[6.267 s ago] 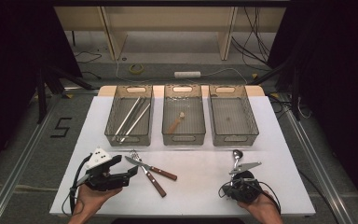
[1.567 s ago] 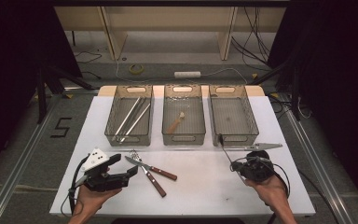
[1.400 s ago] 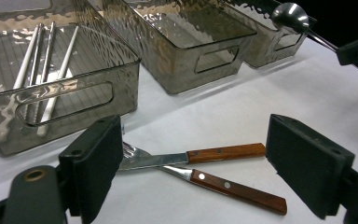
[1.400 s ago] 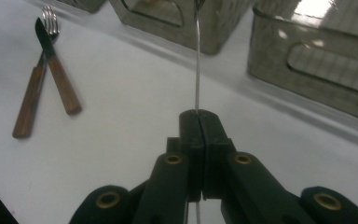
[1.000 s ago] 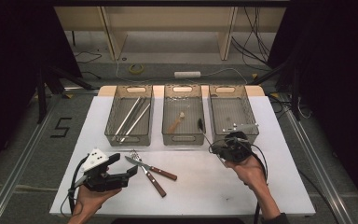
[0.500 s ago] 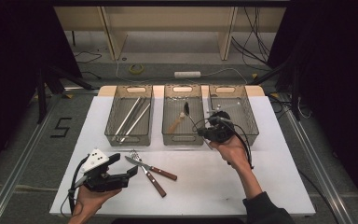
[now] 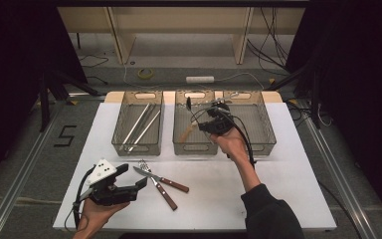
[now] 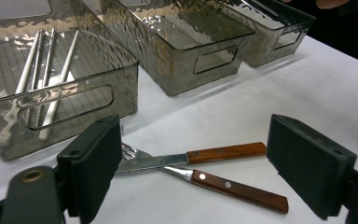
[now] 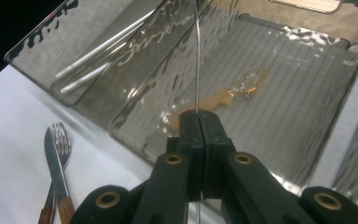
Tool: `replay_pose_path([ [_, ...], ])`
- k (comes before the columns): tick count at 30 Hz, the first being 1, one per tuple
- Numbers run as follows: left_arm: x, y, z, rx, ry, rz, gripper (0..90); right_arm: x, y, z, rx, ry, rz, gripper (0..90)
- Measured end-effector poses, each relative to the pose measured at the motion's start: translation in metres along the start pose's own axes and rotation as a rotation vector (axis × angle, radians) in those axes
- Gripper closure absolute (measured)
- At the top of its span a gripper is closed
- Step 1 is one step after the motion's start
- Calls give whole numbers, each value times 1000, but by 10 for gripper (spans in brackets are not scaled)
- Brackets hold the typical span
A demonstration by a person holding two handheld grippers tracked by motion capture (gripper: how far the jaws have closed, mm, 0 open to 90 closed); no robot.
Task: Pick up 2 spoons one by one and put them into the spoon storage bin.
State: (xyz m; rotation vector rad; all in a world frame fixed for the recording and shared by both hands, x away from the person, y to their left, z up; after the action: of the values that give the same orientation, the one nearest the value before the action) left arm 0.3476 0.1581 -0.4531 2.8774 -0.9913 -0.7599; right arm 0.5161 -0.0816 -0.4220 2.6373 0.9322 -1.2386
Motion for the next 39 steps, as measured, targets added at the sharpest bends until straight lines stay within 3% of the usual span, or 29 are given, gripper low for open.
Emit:
replay_pose_path([
  [17, -1, 1, 0, 5, -3, 2, 178, 24, 6, -19, 24, -27, 44, 900],
  [39, 0, 2, 1, 10, -3, 9, 177, 56, 10, -9, 38, -98, 71, 899],
])
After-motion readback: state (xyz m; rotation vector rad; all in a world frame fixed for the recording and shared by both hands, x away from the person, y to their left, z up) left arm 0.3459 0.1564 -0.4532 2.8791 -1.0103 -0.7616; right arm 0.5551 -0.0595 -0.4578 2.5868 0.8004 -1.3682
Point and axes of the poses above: each handheld gripper's, and its own axes: x roughly forward along the jaws, z roughly out of its underside, y roughly to its right, the point moved 7 cm from there along x, roughly forward along the jaws, and after that the axes turned 1 degree about z, right-handed, at the moved point
